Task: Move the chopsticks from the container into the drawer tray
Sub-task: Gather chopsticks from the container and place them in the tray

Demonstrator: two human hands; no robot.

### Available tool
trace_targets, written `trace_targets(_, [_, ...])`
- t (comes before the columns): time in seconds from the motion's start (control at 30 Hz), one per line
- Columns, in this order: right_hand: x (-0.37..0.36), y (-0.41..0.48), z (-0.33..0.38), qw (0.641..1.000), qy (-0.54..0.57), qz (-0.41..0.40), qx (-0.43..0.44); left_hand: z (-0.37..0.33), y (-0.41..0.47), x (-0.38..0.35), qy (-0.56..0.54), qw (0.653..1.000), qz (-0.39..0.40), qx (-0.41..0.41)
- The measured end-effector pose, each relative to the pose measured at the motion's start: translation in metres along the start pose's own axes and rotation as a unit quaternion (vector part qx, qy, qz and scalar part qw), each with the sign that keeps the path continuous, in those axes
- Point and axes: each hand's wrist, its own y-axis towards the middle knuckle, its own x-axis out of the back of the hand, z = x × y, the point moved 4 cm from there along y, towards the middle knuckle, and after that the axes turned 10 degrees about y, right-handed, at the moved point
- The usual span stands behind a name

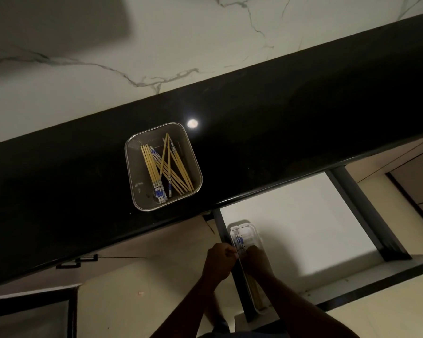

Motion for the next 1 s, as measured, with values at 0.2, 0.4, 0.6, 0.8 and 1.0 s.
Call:
trace_targets(0.2, [0.001, -0.002, -0.006, 0.999, -0.008, -0.003, 0.035, -0.012, 0.001, -0.007, 0.068, 0.995, -0.018, -0.068])
trace_targets(0.4, [0.005, -0.009, -0.012, 0.999, -0.024, -0.014, 0.030, -0.008, -0.006, -0.022, 0.199, 0.968, 0.020, -0.154])
trace_targets(0.6, [0.006, -0.018, -0.013, 0.995, -0.031, 0.009, 0.093, -0.013, -0.014, -0.039, 0.428, 0.864, 0.043, -0.262])
trace_targets(0.8, [0.010, -0.025, -0.015, 0.995, -0.049, 0.002, 0.084, -0.015, -0.017, -0.040, 0.421, 0.866, 0.039, -0.269])
trace_targets(1.0, [0.020, -0.031, -0.003, 0.988, -0.113, -0.008, 0.102, -0.012, -0.023, -0.014, 0.335, 0.892, -0.063, -0.296])
